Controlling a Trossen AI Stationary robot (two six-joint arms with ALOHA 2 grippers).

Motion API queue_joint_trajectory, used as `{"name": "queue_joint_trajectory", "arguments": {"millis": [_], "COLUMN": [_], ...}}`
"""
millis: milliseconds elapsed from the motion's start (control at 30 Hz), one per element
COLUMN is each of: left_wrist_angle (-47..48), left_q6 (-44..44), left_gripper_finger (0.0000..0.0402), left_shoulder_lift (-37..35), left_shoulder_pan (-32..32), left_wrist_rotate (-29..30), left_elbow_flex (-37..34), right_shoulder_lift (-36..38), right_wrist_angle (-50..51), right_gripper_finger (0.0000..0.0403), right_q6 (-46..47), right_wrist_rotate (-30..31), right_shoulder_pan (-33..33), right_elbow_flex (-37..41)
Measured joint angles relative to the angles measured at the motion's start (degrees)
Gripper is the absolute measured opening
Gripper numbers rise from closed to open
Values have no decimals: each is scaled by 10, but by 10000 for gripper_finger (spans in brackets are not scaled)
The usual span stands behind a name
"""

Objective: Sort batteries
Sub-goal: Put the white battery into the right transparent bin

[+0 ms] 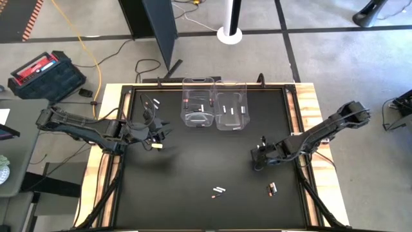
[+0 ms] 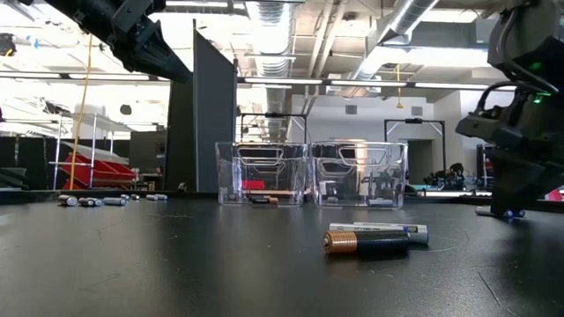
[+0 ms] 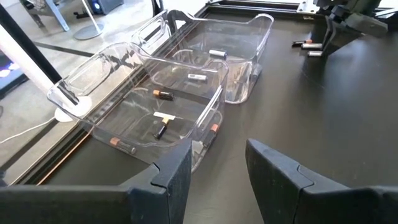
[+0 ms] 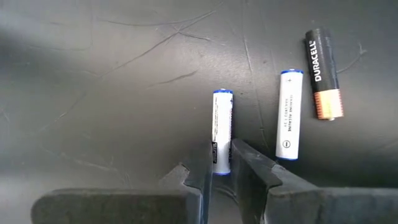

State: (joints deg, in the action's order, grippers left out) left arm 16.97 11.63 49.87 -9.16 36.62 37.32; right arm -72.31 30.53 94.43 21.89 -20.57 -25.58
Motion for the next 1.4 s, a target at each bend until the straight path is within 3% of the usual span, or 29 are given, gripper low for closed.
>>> {"name": "queue_joint_trajectory", "arguments": {"millis": [433,1033,1200,1400], "left_wrist_angle": [0,0,0,0], "left_q6": [0,-1,-1,-1], "left_gripper_finger": [146,146,146,146], "left_shoulder_lift": [0,0,0,0], "left_shoulder_pan": [0,0,0,0], "left_wrist_rotate": [0,0,0,0], "left_elbow_flex": [0,0,0,0], "right_shoulder_lift": [0,-2,-1,-1], "right_wrist_angle": [-1,71,93,100], "right_gripper_finger": [51,49,49,49], "right_q6": [-35,-114,-171,-317], "right_wrist_rotate": [-8,-13,-11,-10], "right_shoulder_pan": [11,12,17,66], "right_elbow_flex": [-2,-111,-175,-273]}}
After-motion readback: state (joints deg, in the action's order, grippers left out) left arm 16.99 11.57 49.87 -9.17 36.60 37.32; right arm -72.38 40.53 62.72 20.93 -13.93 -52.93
